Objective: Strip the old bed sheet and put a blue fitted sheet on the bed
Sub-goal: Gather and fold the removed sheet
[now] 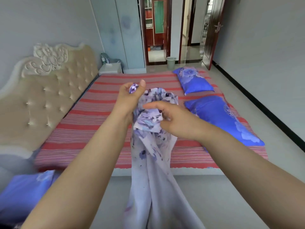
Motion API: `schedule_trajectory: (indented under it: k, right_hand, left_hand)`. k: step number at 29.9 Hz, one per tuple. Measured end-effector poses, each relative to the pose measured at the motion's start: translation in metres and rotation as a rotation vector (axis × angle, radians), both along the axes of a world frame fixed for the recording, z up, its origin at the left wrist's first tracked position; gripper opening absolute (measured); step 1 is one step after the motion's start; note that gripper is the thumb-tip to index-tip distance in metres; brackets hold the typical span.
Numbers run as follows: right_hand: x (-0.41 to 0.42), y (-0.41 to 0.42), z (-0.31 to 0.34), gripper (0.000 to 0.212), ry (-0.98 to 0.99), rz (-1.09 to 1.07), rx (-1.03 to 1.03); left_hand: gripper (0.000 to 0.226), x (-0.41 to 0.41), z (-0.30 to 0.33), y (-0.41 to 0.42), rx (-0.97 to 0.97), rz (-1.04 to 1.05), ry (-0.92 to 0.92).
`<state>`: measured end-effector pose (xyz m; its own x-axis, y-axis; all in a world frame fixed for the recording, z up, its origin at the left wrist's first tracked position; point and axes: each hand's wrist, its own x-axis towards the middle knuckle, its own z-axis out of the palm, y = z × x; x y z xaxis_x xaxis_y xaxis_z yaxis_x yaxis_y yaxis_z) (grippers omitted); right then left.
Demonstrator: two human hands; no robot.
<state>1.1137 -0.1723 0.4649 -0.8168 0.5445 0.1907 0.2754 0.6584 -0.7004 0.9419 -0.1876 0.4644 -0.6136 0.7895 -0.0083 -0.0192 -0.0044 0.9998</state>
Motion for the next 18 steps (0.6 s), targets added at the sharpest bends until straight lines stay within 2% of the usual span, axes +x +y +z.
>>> schedule_trajectory:
  k: [3, 6, 8, 12, 16, 18]
  right_hand:
    - [-0.006, 0.008, -0.007, 0.054, -0.068, -0.04, 0.158]
    - [-0.008, 0.013, -0.012, 0.031, -0.02, -0.181, 0.299]
    - [-0.007, 0.017, -0.018, 0.025, 0.044, -0.254, 0.404]
    - [-0.003, 0.023, -0.031, 0.024, 0.194, -0.249, 0.542]
    - [-0.001, 0.028, -0.038, 0.042, 0.178, -0.282, 0.582]
    - [0.0, 0.03, -0.042, 0.044, 0.199, -0.309, 0.575]
  left_hand:
    - [0.041, 0.002, 0.0, -0.011, -0.053, -0.2, -0.242]
    - [0.034, 0.009, -0.006, -0.022, -0.034, -0.366, -0.371]
    - [0.025, 0.015, -0.012, -0.026, -0.012, -0.328, -0.312]
    - [0.027, 0.03, -0.022, -0.027, 0.02, -0.218, -0.111]
    - [0.031, 0.044, -0.026, -0.026, -0.036, -0.154, -0.049]
    - [0.035, 0.052, -0.029, -0.024, -0.069, -0.128, -0.04]
